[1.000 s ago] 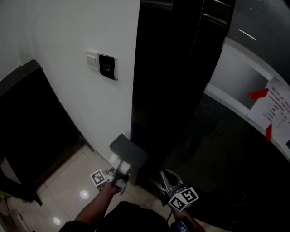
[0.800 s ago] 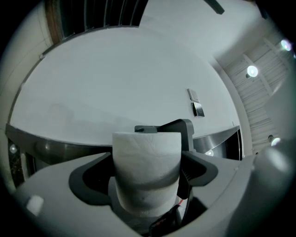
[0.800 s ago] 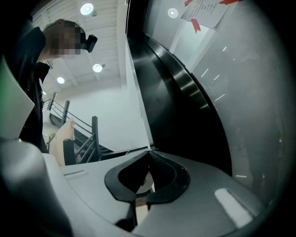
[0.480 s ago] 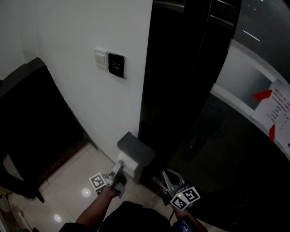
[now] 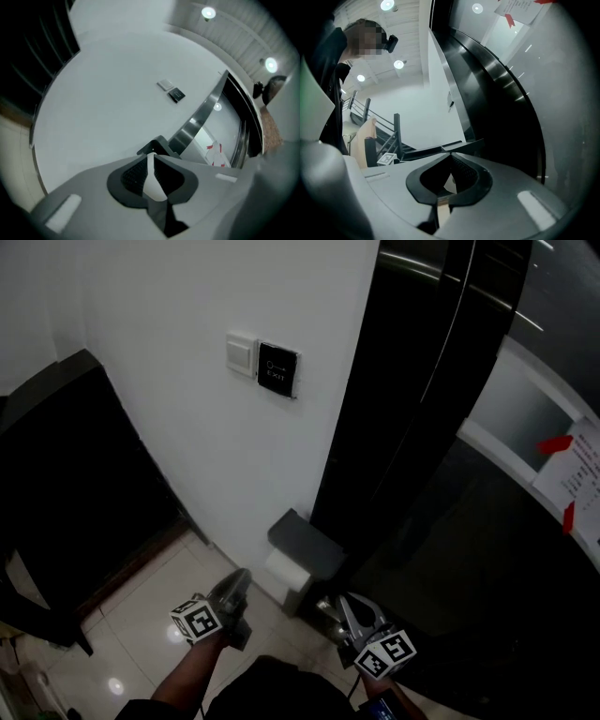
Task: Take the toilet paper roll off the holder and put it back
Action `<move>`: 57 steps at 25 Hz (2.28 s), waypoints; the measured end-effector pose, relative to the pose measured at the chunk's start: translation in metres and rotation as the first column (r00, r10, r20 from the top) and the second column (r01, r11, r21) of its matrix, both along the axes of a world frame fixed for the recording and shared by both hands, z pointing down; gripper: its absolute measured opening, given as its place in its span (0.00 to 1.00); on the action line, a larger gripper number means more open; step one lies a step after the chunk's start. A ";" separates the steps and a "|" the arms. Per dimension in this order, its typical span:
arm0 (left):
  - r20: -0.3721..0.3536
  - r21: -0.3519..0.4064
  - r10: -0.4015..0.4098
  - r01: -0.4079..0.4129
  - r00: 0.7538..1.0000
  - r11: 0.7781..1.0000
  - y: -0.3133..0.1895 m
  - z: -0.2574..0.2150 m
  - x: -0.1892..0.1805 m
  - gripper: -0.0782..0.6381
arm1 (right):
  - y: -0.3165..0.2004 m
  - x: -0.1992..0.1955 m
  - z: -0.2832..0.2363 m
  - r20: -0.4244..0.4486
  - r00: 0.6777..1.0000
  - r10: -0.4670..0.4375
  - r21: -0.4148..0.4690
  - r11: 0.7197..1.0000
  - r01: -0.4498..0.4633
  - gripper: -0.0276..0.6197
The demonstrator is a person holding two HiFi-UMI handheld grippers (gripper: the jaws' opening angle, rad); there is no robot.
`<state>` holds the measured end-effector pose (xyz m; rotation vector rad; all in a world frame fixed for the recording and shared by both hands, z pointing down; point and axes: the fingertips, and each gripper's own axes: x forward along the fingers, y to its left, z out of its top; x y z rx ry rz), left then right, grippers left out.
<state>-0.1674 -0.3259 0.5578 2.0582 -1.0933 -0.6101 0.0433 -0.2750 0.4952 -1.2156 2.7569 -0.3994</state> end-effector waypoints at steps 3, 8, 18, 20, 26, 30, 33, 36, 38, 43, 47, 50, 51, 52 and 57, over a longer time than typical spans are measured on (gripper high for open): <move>0.162 0.093 -0.025 0.010 0.986 0.996 0.005 -0.025 -0.010 0.11 | 0.006 0.001 0.002 0.010 0.999 0.050 -0.011 0.999 -0.050 0.06; 0.440 0.276 -0.132 0.006 0.888 0.961 0.016 -0.042 -0.015 0.11 | 0.021 -0.001 0.011 0.004 0.994 0.109 -0.051 0.993 -0.109 0.06; 0.487 0.302 -0.097 -0.064 0.868 0.951 0.031 -0.036 -0.002 0.11 | 0.047 0.019 0.014 -0.063 0.977 0.204 -0.050 0.977 -0.207 0.06; 0.498 0.309 -0.093 -0.076 0.862 0.948 0.039 -0.046 0.004 0.11 | 0.052 0.022 0.004 -0.081 0.973 0.217 0.001 0.976 -0.218 0.06; 0.596 0.339 -0.162 -0.064 0.786 0.938 0.064 -0.057 0.024 0.11 | 0.077 0.031 -0.008 -0.033 0.978 0.205 0.056 0.978 -0.203 0.06; 0.593 0.336 -0.184 -0.034 0.784 0.941 0.101 -0.060 0.052 0.11 | 0.114 0.056 -0.009 -0.034 0.982 0.186 0.060 0.981 -0.183 0.06; 0.597 0.324 -0.181 -0.029 0.782 0.946 0.135 -0.057 0.078 0.11 | 0.144 0.087 -0.007 -0.014 0.979 0.204 0.055 0.978 -0.203 0.06; 0.589 0.323 -0.170 -0.037 0.790 0.946 0.178 -0.054 0.105 0.11 | 0.176 0.114 0.001 -0.003 0.977 0.215 0.034 0.976 -0.215 0.06; 0.570 0.315 -0.176 -0.015 0.803 0.949 0.208 -0.053 0.117 0.11 | 0.198 0.125 0.006 0.007 0.980 0.199 0.015 0.980 -0.199 0.06; 0.558 0.271 -0.226 0.082 0.798 0.959 0.284 -0.043 0.126 0.11 | 0.256 0.137 0.019 0.023 0.992 0.121 -0.010 0.993 -0.121 0.06; 0.560 0.263 -0.247 0.113 0.791 0.958 0.328 -0.051 0.135 0.11 | 0.296 0.140 0.025 0.039 0.995 0.088 -0.034 0.996 -0.087 0.06; 0.557 0.275 -0.245 0.102 0.793 0.956 0.352 -0.059 0.141 0.11 | 0.320 0.144 0.024 0.057 0.994 0.097 -0.044 0.995 -0.095 0.06; 0.558 0.282 -0.243 0.095 0.794 0.955 0.359 -0.063 0.142 0.11 | 0.327 0.145 0.023 0.063 0.992 0.105 -0.046 0.994 -0.102 0.06; 0.559 0.292 -0.243 0.086 0.793 0.952 0.364 -0.069 0.143 0.11 | 0.333 0.145 0.022 0.068 0.992 0.110 -0.046 0.993 -0.107 0.06; 0.564 0.326 -0.242 0.056 0.789 0.944 0.383 -0.080 0.133 0.11 | 0.358 0.132 0.014 0.072 0.990 0.121 -0.021 0.993 -0.120 0.06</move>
